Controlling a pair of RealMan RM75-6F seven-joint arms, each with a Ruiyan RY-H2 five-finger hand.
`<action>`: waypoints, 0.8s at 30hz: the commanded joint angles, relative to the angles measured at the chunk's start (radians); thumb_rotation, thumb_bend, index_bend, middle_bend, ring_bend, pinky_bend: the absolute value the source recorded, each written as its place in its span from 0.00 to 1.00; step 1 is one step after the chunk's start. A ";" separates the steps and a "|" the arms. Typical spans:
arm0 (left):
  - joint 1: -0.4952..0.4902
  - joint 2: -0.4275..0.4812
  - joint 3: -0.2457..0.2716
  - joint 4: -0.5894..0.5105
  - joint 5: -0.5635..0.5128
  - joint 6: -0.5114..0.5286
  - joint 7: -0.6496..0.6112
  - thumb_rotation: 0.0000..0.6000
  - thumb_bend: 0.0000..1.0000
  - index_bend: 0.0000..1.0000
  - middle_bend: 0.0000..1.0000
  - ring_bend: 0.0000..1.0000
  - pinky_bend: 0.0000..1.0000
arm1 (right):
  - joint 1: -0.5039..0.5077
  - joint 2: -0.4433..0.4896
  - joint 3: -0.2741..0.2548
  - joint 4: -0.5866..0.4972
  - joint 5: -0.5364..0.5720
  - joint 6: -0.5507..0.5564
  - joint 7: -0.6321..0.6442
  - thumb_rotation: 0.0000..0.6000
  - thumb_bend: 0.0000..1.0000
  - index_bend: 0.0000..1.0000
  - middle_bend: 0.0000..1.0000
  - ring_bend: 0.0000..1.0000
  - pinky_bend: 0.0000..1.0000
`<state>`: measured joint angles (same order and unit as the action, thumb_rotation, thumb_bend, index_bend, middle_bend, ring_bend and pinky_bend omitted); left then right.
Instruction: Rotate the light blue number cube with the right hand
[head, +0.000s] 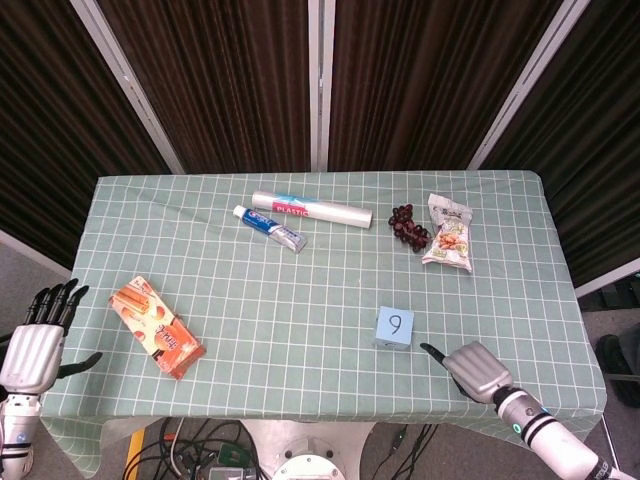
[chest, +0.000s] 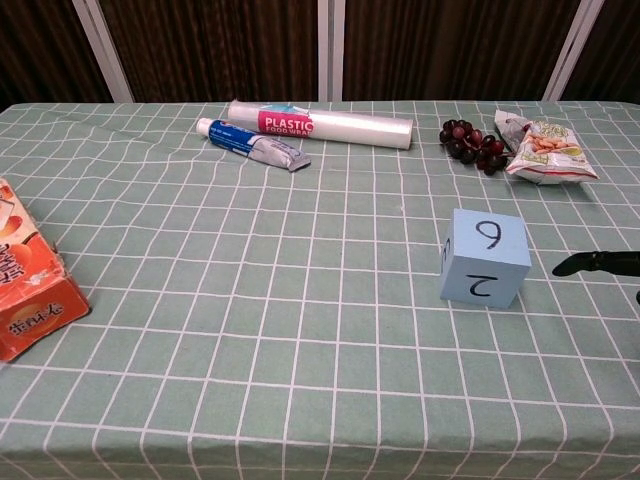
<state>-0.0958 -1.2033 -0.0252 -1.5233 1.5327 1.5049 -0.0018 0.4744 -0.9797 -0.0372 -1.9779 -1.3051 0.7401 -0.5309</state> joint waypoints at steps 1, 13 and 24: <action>0.002 0.000 0.000 0.005 -0.001 0.002 -0.005 1.00 0.00 0.07 0.00 0.00 0.00 | 0.035 -0.019 0.001 -0.015 0.054 -0.015 -0.049 1.00 1.00 0.00 0.93 0.82 0.72; 0.006 -0.002 -0.002 0.018 -0.002 0.006 -0.021 1.00 0.00 0.07 0.00 0.00 0.00 | 0.136 -0.069 -0.011 -0.055 0.160 -0.028 -0.132 1.00 1.00 0.00 0.93 0.82 0.72; 0.013 0.004 -0.003 0.024 -0.008 0.011 -0.030 1.00 0.00 0.07 0.00 0.00 0.00 | 0.282 -0.152 0.003 -0.049 0.311 -0.036 -0.220 1.00 1.00 0.00 0.93 0.82 0.72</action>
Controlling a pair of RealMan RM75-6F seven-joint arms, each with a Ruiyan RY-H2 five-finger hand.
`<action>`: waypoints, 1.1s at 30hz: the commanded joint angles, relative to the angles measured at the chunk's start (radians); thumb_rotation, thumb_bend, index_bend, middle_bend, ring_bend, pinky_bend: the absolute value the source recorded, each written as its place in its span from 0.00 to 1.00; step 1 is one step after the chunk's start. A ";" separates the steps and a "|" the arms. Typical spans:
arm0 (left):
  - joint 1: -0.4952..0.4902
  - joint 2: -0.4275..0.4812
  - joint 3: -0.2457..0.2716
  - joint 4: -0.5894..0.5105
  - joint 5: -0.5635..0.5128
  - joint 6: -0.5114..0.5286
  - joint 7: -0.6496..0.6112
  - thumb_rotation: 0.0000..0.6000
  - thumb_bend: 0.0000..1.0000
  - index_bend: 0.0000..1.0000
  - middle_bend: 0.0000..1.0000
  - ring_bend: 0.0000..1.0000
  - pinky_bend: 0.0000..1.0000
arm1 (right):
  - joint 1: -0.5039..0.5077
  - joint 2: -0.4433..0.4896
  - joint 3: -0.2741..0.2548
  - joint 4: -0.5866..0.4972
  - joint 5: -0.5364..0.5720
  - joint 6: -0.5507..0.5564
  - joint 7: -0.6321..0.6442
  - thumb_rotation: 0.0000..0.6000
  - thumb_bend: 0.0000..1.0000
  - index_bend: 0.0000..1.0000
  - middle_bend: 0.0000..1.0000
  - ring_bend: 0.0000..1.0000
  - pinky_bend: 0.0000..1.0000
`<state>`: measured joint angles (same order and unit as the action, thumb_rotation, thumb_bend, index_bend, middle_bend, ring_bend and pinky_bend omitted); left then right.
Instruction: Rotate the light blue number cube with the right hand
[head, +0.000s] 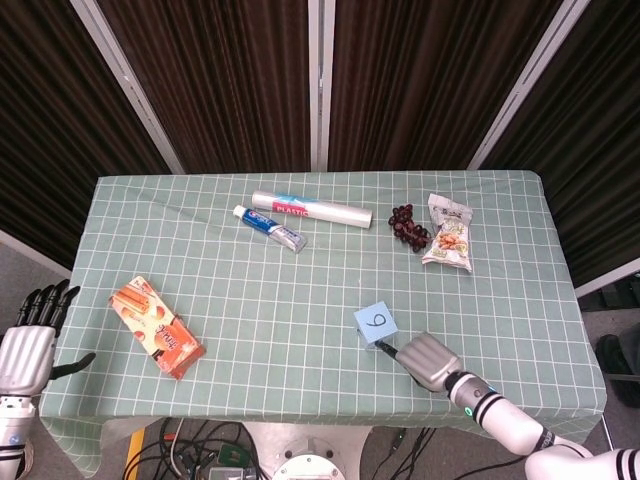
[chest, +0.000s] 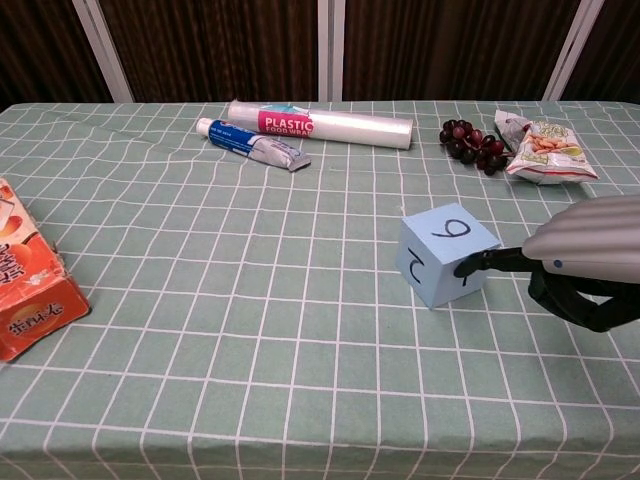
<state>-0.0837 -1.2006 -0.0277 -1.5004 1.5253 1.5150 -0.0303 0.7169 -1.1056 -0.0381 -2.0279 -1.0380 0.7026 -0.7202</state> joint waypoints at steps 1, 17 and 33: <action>0.002 0.001 0.000 0.002 -0.001 0.001 -0.003 1.00 0.00 0.07 0.00 0.00 0.00 | 0.054 -0.033 0.004 0.001 0.059 0.002 -0.040 1.00 1.00 0.00 0.93 0.82 0.72; 0.013 0.009 0.000 0.020 -0.003 0.010 -0.045 1.00 0.00 0.07 0.00 0.00 0.00 | 0.406 -0.089 -0.016 -0.004 0.469 -0.001 -0.155 1.00 1.00 0.00 0.97 0.83 0.73; 0.019 0.026 -0.004 0.018 -0.003 0.018 -0.072 1.00 0.00 0.07 0.00 0.00 0.00 | 0.725 -0.117 -0.088 0.057 0.796 -0.046 -0.143 1.00 1.00 0.00 0.98 0.84 0.73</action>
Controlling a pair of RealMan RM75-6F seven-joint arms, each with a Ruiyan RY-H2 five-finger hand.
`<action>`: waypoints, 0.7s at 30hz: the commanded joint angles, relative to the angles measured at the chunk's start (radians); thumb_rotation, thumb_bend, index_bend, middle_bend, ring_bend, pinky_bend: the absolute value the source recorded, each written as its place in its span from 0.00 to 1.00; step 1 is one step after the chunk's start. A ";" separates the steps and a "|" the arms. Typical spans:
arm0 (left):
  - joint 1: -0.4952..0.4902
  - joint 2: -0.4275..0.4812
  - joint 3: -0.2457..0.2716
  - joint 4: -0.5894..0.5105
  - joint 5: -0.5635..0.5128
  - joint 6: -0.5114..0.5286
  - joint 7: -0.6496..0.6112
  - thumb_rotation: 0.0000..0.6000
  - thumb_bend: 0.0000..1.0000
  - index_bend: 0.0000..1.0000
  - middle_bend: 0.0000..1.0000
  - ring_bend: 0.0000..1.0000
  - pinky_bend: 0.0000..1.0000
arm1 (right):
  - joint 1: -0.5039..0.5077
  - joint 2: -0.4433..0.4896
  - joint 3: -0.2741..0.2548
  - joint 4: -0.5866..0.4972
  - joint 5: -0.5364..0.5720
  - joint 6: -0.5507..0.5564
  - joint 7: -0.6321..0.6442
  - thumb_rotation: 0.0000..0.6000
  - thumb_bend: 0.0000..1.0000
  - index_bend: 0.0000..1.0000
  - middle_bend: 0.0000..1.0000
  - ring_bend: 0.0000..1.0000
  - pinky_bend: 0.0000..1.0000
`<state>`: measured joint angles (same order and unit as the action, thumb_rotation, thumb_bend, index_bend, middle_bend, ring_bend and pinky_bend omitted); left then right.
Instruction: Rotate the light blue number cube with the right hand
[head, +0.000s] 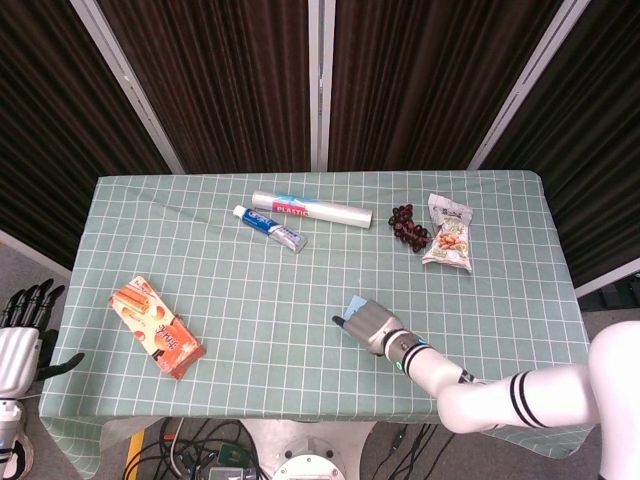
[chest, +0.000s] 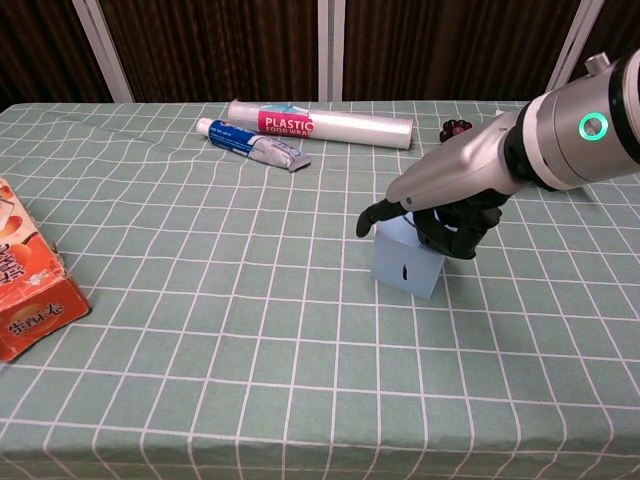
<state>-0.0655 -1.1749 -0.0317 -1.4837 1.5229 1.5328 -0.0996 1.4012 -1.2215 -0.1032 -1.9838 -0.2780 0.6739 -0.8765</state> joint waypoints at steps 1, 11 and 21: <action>0.001 0.001 -0.001 0.001 -0.002 0.000 -0.006 1.00 0.00 0.07 0.00 0.00 0.00 | 0.054 0.002 -0.029 0.012 0.045 -0.022 0.022 1.00 1.00 0.00 0.98 0.84 0.73; 0.003 0.008 -0.003 -0.004 0.000 0.003 -0.024 1.00 0.00 0.07 0.00 0.00 0.00 | 0.080 0.067 -0.019 -0.052 -0.044 -0.029 0.121 1.00 1.00 0.01 0.98 0.84 0.73; -0.003 -0.001 -0.001 0.000 0.003 -0.008 -0.019 1.00 0.00 0.07 0.00 0.00 0.00 | 0.112 0.147 -0.105 -0.148 -0.118 -0.049 0.147 1.00 1.00 0.10 0.98 0.84 0.73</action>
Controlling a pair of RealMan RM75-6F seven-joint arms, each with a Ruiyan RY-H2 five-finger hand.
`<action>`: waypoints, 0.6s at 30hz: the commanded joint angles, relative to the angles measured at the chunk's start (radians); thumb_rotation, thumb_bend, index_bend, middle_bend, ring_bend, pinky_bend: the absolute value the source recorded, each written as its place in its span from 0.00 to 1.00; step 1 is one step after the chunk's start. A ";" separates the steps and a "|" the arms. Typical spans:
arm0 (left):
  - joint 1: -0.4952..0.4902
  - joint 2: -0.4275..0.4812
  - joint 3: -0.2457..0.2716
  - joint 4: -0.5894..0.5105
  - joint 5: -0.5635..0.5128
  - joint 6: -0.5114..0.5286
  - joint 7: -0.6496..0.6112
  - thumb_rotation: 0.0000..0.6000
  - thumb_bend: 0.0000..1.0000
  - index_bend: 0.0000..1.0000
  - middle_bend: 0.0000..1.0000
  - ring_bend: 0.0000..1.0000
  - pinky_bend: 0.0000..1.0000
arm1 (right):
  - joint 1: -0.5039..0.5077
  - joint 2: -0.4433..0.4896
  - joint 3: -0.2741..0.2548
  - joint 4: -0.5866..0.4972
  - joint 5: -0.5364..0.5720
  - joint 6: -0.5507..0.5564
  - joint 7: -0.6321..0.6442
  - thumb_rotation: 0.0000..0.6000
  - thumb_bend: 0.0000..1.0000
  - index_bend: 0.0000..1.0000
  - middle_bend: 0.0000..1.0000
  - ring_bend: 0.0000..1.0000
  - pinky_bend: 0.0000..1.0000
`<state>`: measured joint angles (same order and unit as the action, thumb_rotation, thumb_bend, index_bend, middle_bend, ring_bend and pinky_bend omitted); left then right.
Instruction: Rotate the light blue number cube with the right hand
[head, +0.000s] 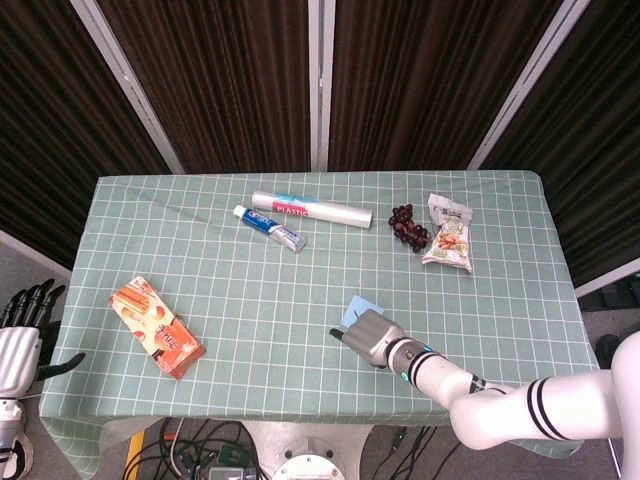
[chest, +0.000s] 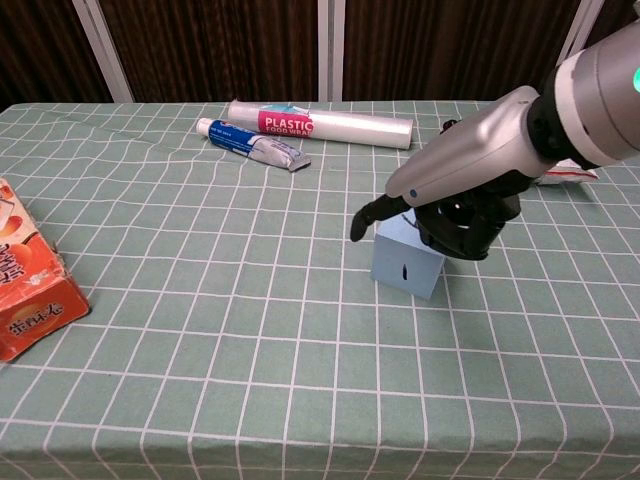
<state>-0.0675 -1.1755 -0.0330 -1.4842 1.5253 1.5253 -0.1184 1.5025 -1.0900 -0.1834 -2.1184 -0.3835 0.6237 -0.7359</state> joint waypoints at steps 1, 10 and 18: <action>-0.002 -0.002 0.000 0.001 0.001 -0.002 0.001 1.00 0.00 0.07 0.00 0.00 0.00 | 0.015 0.015 -0.035 -0.012 -0.011 0.004 0.010 1.00 1.00 0.10 0.98 0.84 0.73; -0.002 -0.003 0.002 0.000 0.004 -0.004 0.003 1.00 0.00 0.07 0.00 0.00 0.00 | 0.053 -0.033 -0.070 0.037 0.017 0.017 0.036 1.00 1.00 0.11 0.98 0.84 0.73; 0.002 -0.003 0.002 0.006 -0.002 -0.003 -0.002 1.00 0.00 0.07 0.00 0.00 0.00 | 0.103 -0.084 -0.095 0.080 0.071 0.023 0.054 1.00 1.00 0.11 0.98 0.84 0.73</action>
<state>-0.0660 -1.1781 -0.0309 -1.4787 1.5237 1.5227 -0.1210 1.6023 -1.1698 -0.2755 -2.0421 -0.3170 0.6442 -0.6851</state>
